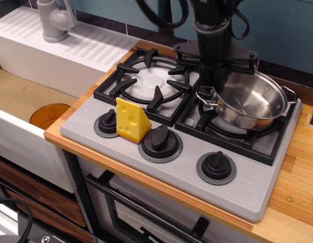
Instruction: Put pot or pan on stove and put cheese in pot or pan
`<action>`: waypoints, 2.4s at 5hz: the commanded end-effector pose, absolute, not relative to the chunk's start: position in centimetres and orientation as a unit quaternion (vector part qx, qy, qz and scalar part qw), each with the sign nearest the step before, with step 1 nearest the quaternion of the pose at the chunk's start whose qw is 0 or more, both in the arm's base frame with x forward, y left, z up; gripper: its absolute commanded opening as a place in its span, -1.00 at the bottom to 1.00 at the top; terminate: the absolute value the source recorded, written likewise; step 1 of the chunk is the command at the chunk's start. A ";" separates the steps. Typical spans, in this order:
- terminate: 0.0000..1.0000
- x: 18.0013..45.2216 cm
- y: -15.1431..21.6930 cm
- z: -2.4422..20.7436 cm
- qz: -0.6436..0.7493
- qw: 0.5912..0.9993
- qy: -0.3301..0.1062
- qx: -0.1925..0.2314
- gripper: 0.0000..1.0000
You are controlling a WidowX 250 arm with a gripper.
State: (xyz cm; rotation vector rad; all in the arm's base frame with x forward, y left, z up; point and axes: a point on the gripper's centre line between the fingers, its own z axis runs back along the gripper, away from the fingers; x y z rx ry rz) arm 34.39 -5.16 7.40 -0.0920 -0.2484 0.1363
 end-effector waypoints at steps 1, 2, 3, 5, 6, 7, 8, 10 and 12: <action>-1.00 34.8 -1.4 14.4 0.031 0.988 -0.147 -0.027 -1.00; -1.00 35.0 0.4 15.4 0.017 0.990 -0.137 -0.028 -1.00; -1.00 35.8 1.9 15.3 0.004 0.990 -0.137 -0.035 -1.00; -1.00 37.4 5.4 14.2 -0.019 0.988 -0.143 -0.049 -1.00; -1.00 38.1 6.5 13.8 -0.015 0.989 -0.137 -0.056 -1.00; -1.00 38.2 7.6 13.1 -0.009 0.989 -0.137 -0.057 -1.00; -1.00 38.1 8.8 12.7 -0.003 0.989 -0.132 -0.061 -1.00; -1.00 37.0 11.6 11.1 0.008 0.989 -0.134 -0.061 -1.00; -1.00 35.2 13.3 8.5 0.013 0.987 -0.144 -0.072 -1.00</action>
